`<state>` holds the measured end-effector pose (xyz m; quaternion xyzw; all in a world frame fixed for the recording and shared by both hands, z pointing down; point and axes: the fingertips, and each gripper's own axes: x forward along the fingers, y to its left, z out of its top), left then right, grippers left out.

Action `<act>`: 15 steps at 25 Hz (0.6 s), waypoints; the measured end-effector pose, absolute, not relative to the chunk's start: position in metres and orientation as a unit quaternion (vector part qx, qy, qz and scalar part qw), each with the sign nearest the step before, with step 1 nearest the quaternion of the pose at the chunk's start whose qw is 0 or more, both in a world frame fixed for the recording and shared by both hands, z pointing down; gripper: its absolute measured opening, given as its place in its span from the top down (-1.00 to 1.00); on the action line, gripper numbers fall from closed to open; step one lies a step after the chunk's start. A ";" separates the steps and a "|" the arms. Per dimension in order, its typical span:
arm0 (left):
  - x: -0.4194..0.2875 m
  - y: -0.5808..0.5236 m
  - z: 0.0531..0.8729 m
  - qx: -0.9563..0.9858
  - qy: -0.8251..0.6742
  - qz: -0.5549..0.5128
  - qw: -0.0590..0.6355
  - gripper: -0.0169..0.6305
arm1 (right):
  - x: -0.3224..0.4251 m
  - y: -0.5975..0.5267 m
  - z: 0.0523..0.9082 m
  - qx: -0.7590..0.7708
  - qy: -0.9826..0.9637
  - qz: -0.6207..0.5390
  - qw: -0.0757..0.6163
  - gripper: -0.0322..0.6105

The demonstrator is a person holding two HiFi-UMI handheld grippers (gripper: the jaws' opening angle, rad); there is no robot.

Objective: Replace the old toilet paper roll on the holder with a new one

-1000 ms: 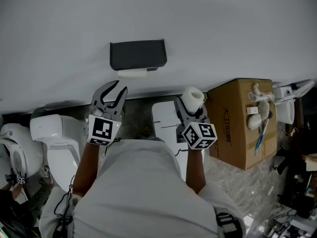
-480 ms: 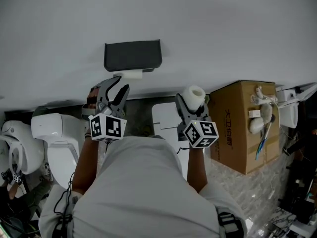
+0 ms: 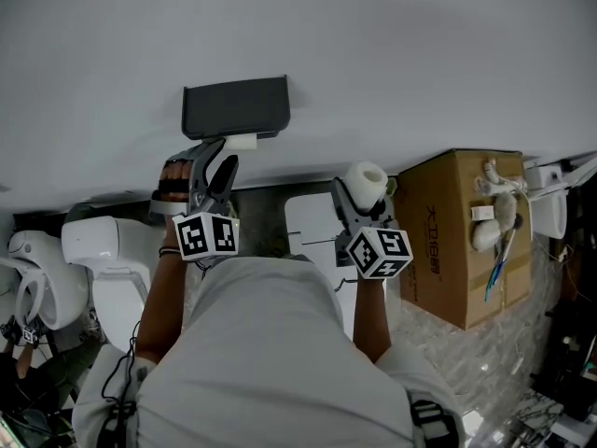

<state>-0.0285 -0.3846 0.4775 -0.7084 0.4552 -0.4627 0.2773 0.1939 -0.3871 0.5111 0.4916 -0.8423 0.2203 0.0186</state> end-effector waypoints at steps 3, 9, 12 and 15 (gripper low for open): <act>-0.026 -0.392 0.482 -0.703 0.450 -0.475 0.280 0.30 | 0.201 -0.391 0.513 0.496 -0.839 0.223 0.015 -0.06; -0.020 -0.404 0.487 -0.688 0.447 -0.492 0.293 0.30 | 0.214 -0.400 0.519 0.501 -0.834 0.231 0.014 -0.06; -0.018 -0.408 0.488 -0.670 0.444 -0.508 0.311 0.30 | 0.218 -0.404 0.521 0.499 -0.834 0.233 0.014 -0.06; -0.018 -0.411 0.487 -0.660 0.449 -0.512 0.315 0.30 | 0.217 -0.407 0.519 0.496 -0.836 0.233 0.011 -0.06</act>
